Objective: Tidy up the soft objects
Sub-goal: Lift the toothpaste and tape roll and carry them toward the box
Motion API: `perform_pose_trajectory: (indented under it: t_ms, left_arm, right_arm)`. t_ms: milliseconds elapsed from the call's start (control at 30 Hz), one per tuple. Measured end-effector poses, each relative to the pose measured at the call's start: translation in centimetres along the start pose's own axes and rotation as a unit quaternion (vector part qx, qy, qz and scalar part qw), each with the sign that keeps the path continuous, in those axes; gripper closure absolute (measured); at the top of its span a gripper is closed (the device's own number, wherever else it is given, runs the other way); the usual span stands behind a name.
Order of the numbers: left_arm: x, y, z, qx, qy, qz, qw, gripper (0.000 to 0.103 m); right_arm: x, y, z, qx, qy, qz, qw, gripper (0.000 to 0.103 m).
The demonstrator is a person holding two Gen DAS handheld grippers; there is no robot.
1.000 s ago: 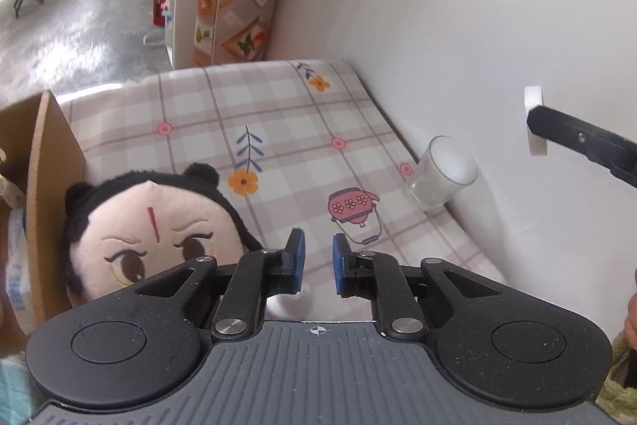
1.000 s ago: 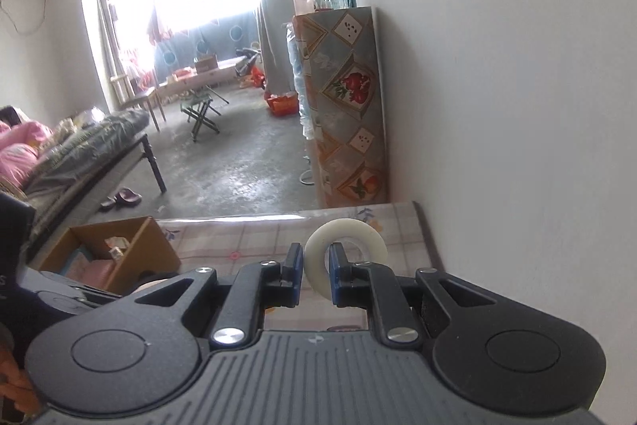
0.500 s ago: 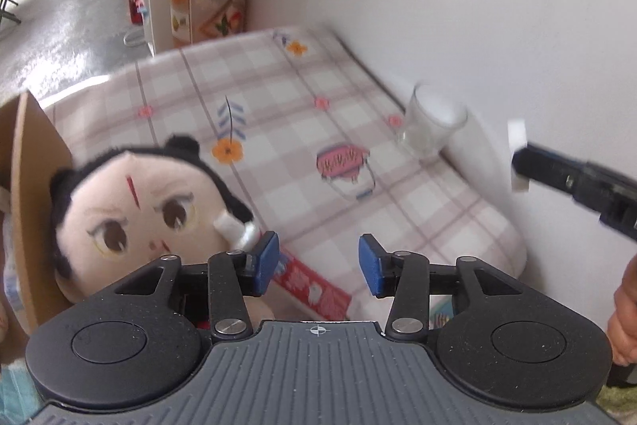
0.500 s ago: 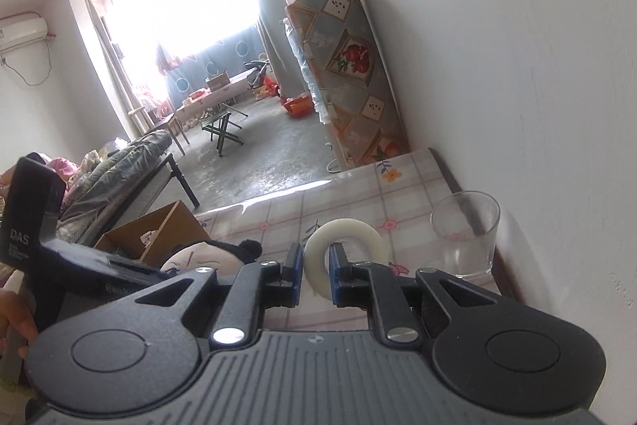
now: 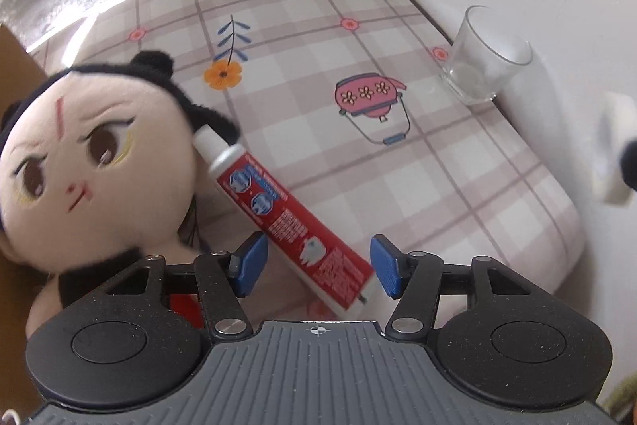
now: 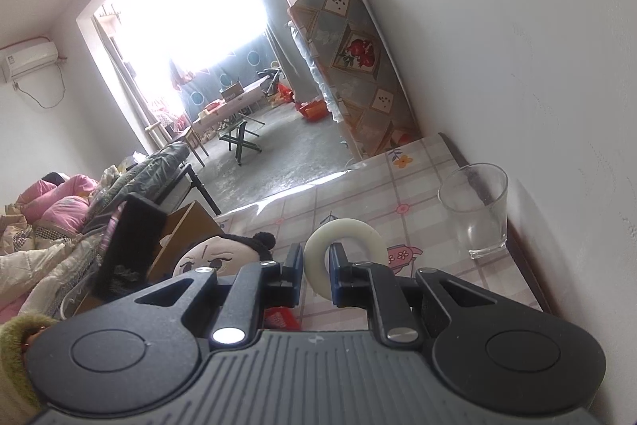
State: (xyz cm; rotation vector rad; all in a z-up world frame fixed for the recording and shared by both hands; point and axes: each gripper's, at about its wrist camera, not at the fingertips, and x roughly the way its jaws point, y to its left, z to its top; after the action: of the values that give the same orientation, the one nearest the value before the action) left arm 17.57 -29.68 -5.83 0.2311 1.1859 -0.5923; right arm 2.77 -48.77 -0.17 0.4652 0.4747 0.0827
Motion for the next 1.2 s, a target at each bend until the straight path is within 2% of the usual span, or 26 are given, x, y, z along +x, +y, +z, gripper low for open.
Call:
perform_pose_trajectory:
  t_ms: [133,233,333,533,633,700,900,1000,1200]
  left_arm:
    - [1.9,-1.3,1.5,0.008,0.003,0.006,0.9999,0.046]
    - [2.8,-2.0,1.9,0.007,0.013,0.024,0.9996,0.046]
    - [2.6,-2.3,2.0,0.015,0.021,0.039,0.9989,0.041]
    - [3.5,-0.9,2.4,-0.039,0.063,0.083,0.9938,0.040]
    - [4.1,-1.1,2.9,-0.046,0.049,0.105,0.9922,0.041]
    - [4.5,-1.4,3.2,-0.043,0.033,0.106,0.9928,0.041]
    - [5.3,-3.1,3.1,0.003,-0.001,0.126,0.9921,0.055]
    - [5.4,-2.8,3.1,-0.007,-0.013,0.121,0.9926,0.068]
    - [5.3,-2.8,2.9,-0.014,-0.027,0.124,0.9918,0.074]
  right_arm:
    - [-0.5,-0.7,-0.4,0.006,-0.006,-0.003,1.000,0.088]
    - [-0.6,-1.4,-0.5,0.013,-0.010,-0.002,1.000,0.088]
    - [-0.7,-1.8,-0.6,0.019,-0.012,0.005,1.000,0.088]
    - [-0.5,-1.9,-1.0,0.025,-0.025,0.032,0.999,0.088]
    - [-0.5,-2.1,-1.4,0.029,-0.028,0.040,0.998,0.088]
    - [-0.6,-2.4,-1.5,0.032,-0.028,0.042,0.998,0.088]
    - [-1.2,-2.7,-1.6,0.033,-0.035,0.038,0.998,0.088]
    - [-1.0,-2.7,-2.0,0.034,-0.034,0.035,0.998,0.088]
    - [-0.6,-2.6,-2.8,0.047,-0.028,0.041,0.998,0.088]
